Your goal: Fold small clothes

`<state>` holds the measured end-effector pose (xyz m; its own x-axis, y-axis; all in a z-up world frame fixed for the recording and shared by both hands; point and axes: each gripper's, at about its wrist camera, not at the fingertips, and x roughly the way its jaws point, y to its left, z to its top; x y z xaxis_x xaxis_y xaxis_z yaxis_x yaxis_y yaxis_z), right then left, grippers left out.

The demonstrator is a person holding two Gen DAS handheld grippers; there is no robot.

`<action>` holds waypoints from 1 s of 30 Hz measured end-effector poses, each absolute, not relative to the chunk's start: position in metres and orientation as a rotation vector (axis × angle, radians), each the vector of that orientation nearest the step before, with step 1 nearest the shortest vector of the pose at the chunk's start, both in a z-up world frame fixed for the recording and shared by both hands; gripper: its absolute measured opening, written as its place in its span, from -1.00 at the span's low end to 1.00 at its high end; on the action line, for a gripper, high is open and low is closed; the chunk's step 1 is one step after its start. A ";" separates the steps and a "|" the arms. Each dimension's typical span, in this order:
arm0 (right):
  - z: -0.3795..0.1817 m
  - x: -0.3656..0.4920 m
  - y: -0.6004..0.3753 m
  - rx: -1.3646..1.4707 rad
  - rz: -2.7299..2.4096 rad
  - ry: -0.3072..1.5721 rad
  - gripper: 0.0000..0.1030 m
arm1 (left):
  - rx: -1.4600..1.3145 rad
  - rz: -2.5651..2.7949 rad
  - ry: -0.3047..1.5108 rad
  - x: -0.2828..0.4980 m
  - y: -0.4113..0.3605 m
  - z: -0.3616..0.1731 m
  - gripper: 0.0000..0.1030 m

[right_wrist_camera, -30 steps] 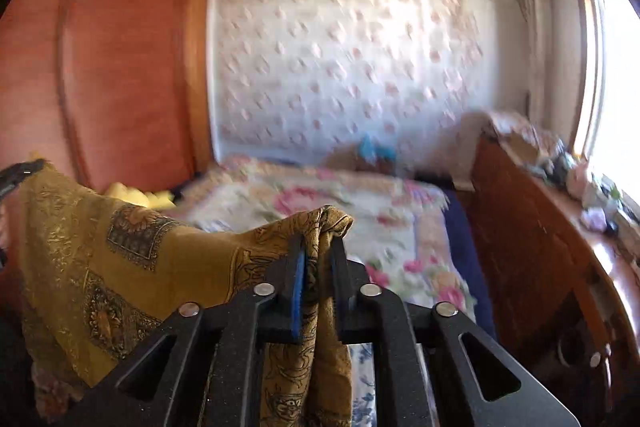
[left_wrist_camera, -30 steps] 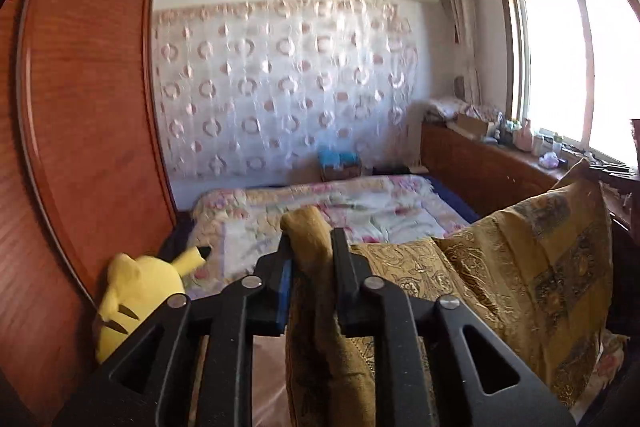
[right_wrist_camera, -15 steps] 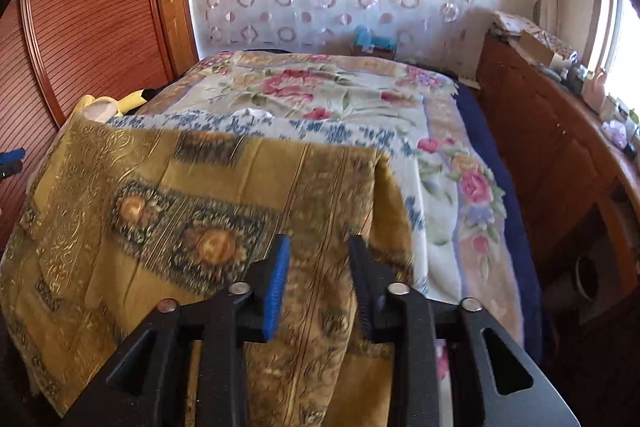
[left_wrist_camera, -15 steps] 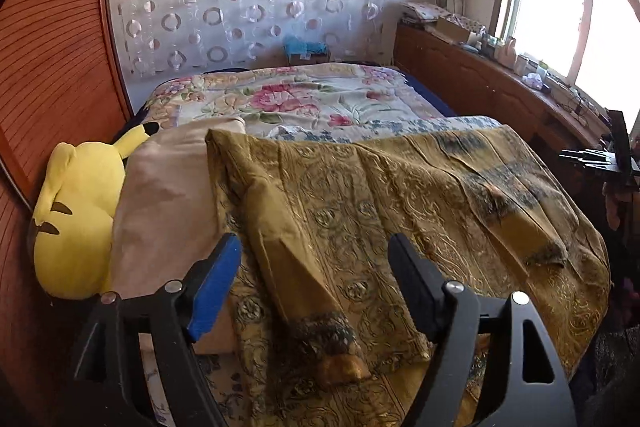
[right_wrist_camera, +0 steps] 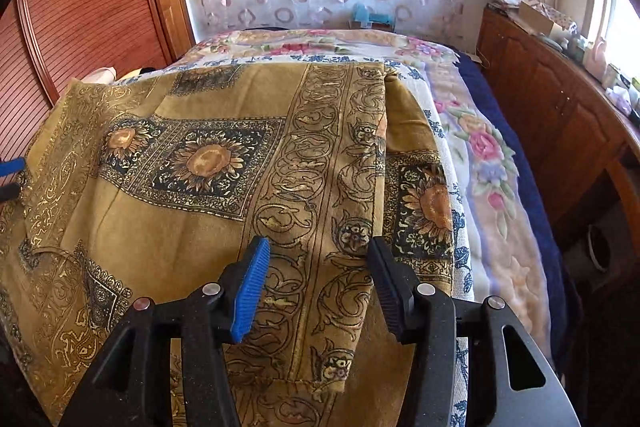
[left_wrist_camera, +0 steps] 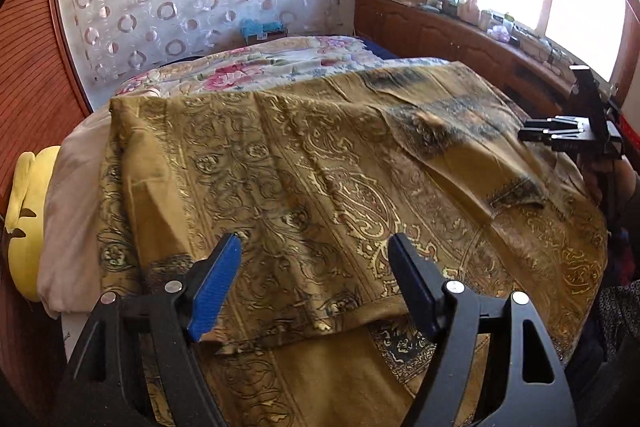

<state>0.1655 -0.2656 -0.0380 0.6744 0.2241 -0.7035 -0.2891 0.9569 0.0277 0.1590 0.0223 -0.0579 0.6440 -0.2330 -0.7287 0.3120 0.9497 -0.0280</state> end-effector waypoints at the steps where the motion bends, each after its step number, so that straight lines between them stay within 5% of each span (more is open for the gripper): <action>1: -0.039 0.167 -0.263 -0.093 0.287 0.774 0.04 | 0.105 -0.310 0.822 0.160 0.021 -0.061 0.49; 12: -0.055 0.164 -0.254 -0.140 0.292 0.758 0.35 | 0.137 -0.271 0.873 0.163 0.018 -0.091 0.52; 30: -0.056 0.167 -0.254 -0.131 0.299 0.760 0.38 | 0.131 -0.258 0.884 0.156 0.022 -0.091 0.61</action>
<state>0.1671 -0.2539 -0.0558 0.6853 0.2192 -0.6945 -0.3131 0.9497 -0.0091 0.1557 0.0221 -0.0906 0.6058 -0.1681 -0.7776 0.2760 0.9611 0.0073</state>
